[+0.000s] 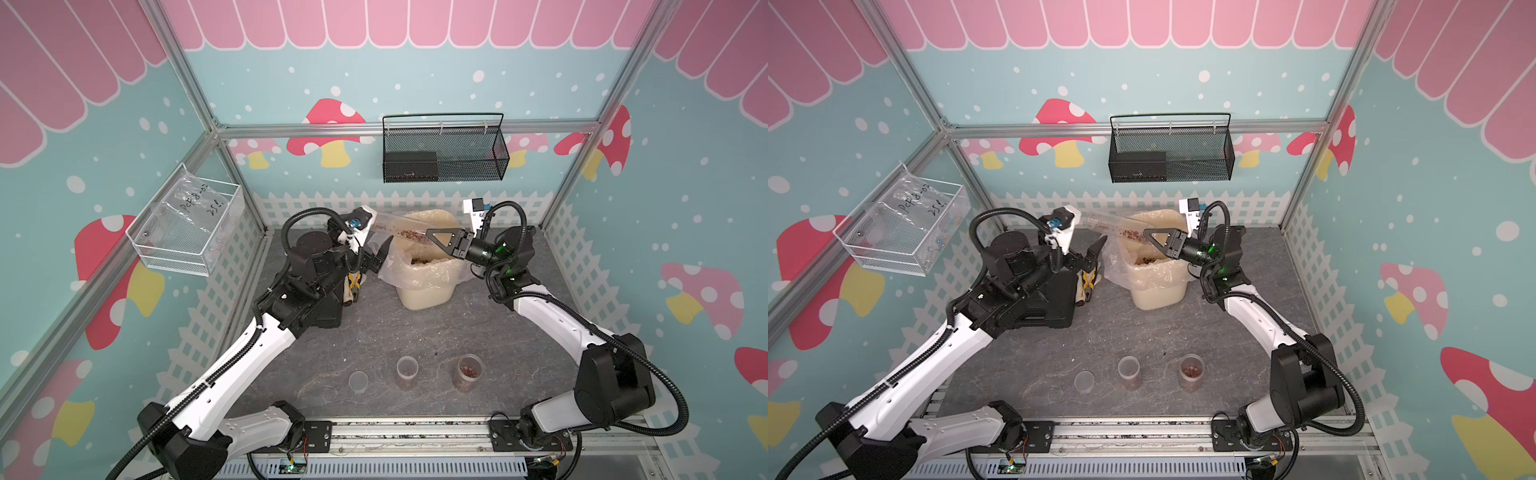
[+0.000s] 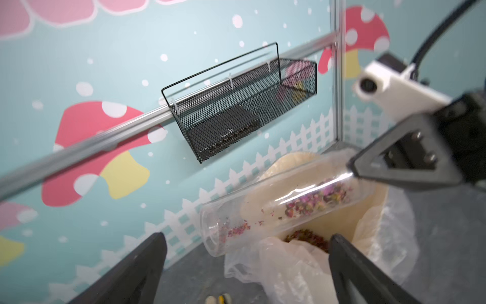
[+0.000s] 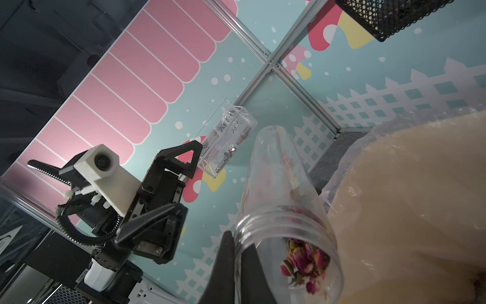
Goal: Empty the moldy dried flower tea in the jars
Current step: Pour the moldy dried flower tea into the trash bin.
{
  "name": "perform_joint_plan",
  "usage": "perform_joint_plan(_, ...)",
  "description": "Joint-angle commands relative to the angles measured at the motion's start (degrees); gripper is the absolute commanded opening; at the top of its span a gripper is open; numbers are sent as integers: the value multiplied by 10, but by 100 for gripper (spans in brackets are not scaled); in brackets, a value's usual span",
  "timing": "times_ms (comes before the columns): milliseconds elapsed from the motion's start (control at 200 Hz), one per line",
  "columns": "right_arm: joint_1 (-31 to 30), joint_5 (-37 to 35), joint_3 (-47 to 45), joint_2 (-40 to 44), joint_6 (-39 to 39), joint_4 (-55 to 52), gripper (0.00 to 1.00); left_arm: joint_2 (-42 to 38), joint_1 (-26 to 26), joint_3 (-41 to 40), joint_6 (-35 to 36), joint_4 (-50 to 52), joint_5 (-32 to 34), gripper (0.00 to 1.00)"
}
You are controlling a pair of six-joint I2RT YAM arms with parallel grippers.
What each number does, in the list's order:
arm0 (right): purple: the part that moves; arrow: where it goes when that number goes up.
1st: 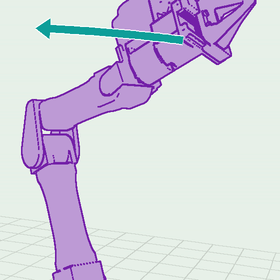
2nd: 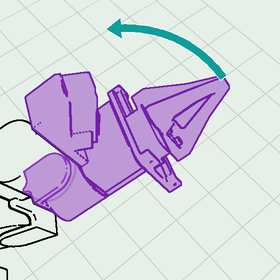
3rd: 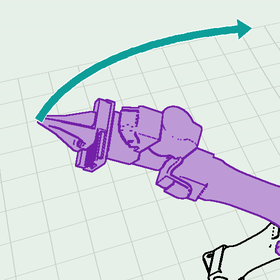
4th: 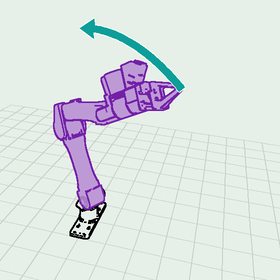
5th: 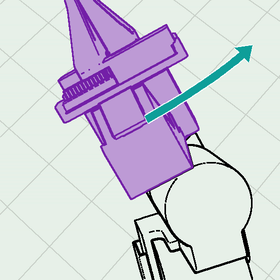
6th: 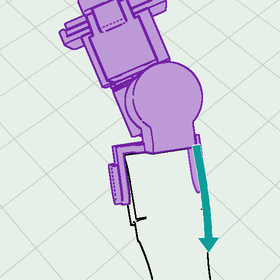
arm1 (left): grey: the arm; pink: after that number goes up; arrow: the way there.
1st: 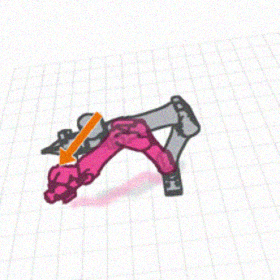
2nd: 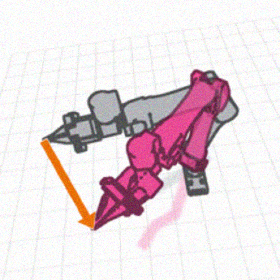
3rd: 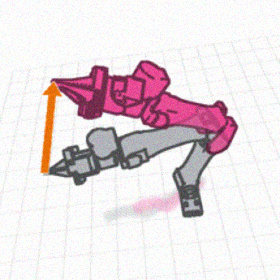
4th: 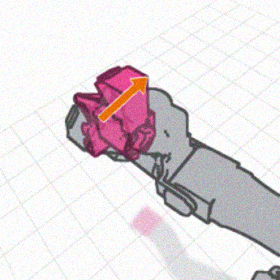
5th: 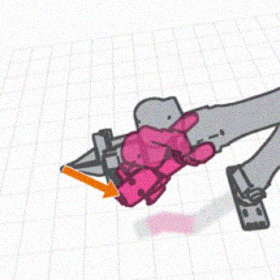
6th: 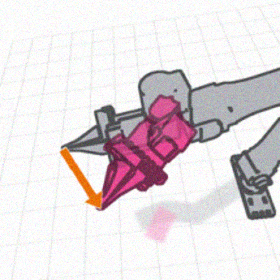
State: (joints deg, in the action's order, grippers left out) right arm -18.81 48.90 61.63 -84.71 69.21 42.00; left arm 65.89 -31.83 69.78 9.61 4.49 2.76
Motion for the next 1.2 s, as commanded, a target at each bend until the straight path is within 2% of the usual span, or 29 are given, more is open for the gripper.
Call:
perform_joint_plan(0,0,-4,-6,11,2,32,0,-10,18,-13,-299,-33,19,99)
perform_joint_plan(85,0,-3,-9,13,3,41,0,-6,48,-9,-444,-18,-7,99)
perform_joint_plan(160,0,-3,-11,15,3,46,0,5,70,-9,-528,-23,-39,99)
perform_joint_plan(330,0,0,-13,13,7,54,0,29,81,-21,-643,-83,-84,99)
perform_joint_plan(360,0,1,-14,13,9,58,0,33,97,-27,-661,-101,-91,99)
perform_joint_plan(550,0,9,-20,7,24,84,0,63,116,-66,-803,-200,-110,99)
perform_joint_plan(675,0,13,-21,4,28,95,0,89,117,-54,-854,-196,-122,99)
perform_joint_plan(845,0,20,-19,-7,38,115,0,125,113,5,-872,-101,-134,99)
perform_joint_plan(1076,-1,29,-22,-20,69,153,0,162,109,-14,-945,-210,-158,99)
perform_joint_plan(1196,-1,30,-26,-17,70,156,0,187,104,-10,-983,-255,-171,91)
